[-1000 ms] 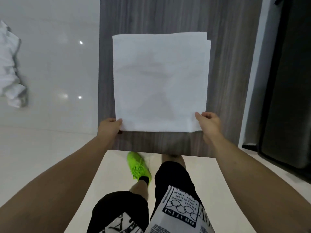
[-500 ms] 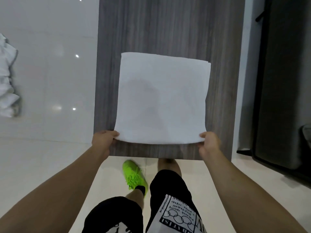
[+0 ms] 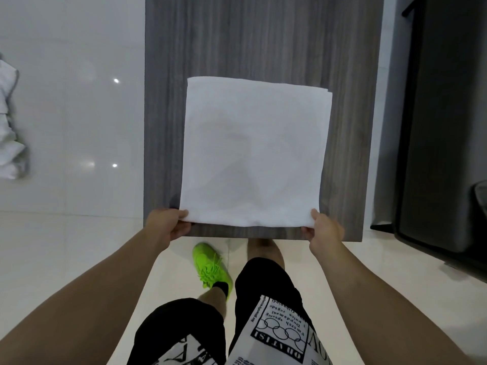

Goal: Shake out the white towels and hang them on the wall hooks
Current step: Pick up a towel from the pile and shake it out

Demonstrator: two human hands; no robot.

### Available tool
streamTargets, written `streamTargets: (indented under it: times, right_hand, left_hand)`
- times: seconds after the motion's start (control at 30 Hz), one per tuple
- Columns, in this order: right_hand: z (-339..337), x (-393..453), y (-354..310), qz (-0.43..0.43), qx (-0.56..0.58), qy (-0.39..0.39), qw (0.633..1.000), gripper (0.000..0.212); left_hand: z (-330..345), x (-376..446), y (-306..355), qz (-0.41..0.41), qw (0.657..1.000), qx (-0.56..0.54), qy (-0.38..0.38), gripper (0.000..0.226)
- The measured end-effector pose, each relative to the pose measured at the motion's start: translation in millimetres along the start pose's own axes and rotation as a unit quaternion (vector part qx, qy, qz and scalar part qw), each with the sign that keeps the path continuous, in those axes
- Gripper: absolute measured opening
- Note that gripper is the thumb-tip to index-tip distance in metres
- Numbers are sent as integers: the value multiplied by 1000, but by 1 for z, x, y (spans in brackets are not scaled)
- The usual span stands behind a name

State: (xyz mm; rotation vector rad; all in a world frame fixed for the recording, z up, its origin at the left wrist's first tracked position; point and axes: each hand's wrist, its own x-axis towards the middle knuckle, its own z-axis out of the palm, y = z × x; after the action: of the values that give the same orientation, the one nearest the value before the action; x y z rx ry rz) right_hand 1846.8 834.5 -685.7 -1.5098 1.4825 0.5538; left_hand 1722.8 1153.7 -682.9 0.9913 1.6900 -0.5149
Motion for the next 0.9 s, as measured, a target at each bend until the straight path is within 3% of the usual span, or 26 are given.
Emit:
streamTargets:
  times: [0.13, 0.4, 0.6, 0.7, 0.8, 0.9]
  right_hand:
    - [-12, -5, 0, -28, 1, -44, 999, 15]
    - [-34, -10, -5, 22, 29, -65, 997, 22]
    - [-49, -47, -14, -29, -4, -109, 994, 32]
    - [-65, -76, -21, -23, 33, -156, 987, 31]
    - [-77, -109, -29, -13, 75, -203, 976, 37]
    - [-94, -155, -43, -47, 115, -232, 965, 60]
  left_hand:
    - [-6, -7, 1, 5, 1000, -25, -5, 9]
    - [-13, -32, 14, 70, 997, -19, 10, 18]
    - [-31, -63, 27, 128, 991, 8, -42, 24]
    - [-42, -89, 35, 174, 983, 9, -60, 31]
    - [-54, -116, 43, 269, 957, 108, -25, 37]
    - [-72, -156, 55, 377, 895, 233, 43, 35]
